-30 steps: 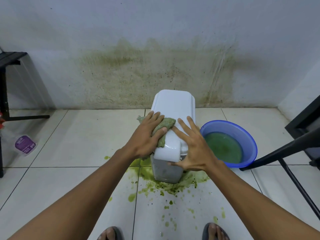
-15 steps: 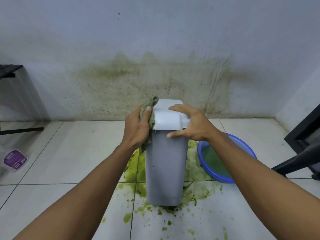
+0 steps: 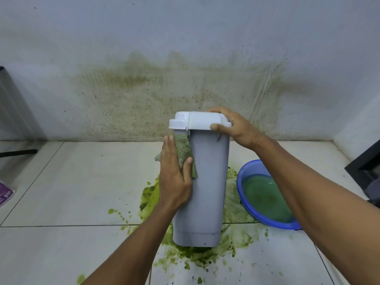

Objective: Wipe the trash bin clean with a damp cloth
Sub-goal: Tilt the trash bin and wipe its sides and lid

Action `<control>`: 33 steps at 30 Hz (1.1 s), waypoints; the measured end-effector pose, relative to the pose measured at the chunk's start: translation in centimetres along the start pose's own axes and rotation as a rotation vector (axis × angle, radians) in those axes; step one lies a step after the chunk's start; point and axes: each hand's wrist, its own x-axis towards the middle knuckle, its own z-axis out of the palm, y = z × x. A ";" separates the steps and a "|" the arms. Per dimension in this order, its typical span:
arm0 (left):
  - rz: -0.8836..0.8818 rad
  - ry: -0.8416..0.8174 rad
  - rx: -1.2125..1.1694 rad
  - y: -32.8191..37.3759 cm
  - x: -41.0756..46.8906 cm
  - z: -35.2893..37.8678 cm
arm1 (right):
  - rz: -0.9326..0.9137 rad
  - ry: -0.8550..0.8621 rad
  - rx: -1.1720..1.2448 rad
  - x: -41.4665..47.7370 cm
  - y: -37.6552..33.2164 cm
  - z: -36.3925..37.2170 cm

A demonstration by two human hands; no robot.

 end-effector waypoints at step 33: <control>0.616 -0.261 0.597 -2.3 -1.2 1.0 | 0.111 0.313 0.196 2.9 0.2 1.7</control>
